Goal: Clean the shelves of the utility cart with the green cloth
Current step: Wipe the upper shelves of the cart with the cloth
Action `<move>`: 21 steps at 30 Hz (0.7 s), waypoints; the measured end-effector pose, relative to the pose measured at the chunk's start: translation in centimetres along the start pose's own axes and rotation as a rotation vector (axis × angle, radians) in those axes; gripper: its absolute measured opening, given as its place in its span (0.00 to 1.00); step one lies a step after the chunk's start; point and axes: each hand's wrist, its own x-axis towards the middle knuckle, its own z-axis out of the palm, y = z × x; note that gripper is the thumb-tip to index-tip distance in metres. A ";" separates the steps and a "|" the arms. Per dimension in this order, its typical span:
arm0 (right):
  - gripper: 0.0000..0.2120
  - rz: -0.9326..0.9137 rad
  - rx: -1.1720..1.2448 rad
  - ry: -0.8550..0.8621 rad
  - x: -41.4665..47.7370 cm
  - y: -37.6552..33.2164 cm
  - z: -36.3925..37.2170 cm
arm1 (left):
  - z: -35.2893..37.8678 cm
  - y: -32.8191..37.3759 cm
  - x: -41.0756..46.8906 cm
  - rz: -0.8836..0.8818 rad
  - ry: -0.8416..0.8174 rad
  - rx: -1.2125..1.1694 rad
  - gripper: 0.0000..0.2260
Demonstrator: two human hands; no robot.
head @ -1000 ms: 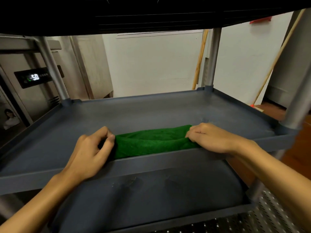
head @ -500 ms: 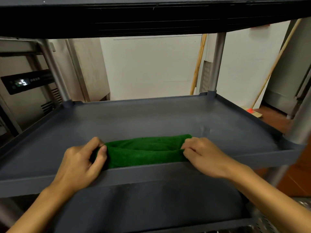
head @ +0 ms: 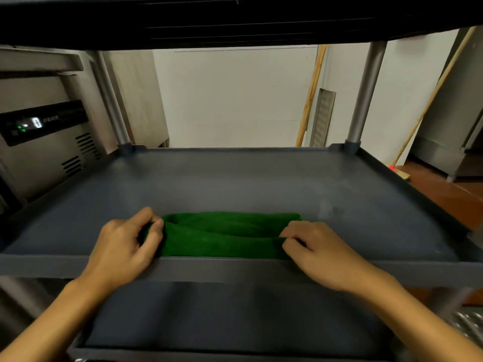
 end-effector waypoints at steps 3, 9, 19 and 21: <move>0.11 0.039 0.042 -0.036 -0.4 0.7 -1.3 | 0.1 0.3 0.7 0.003 -0.060 -0.038 0.10; 0.12 -0.022 -0.181 0.000 0.6 -0.1 -5.7 | -1.4 1.4 5.1 0.140 -0.131 0.090 0.13; 0.08 0.181 -0.121 0.177 10.4 2.8 -18.7 | 2.2 3.9 16.6 -0.041 -0.176 -0.021 0.10; 0.05 0.258 -0.019 0.197 12.6 4.1 -20.5 | 4.4 4.6 19.5 -0.117 -0.161 -0.084 0.10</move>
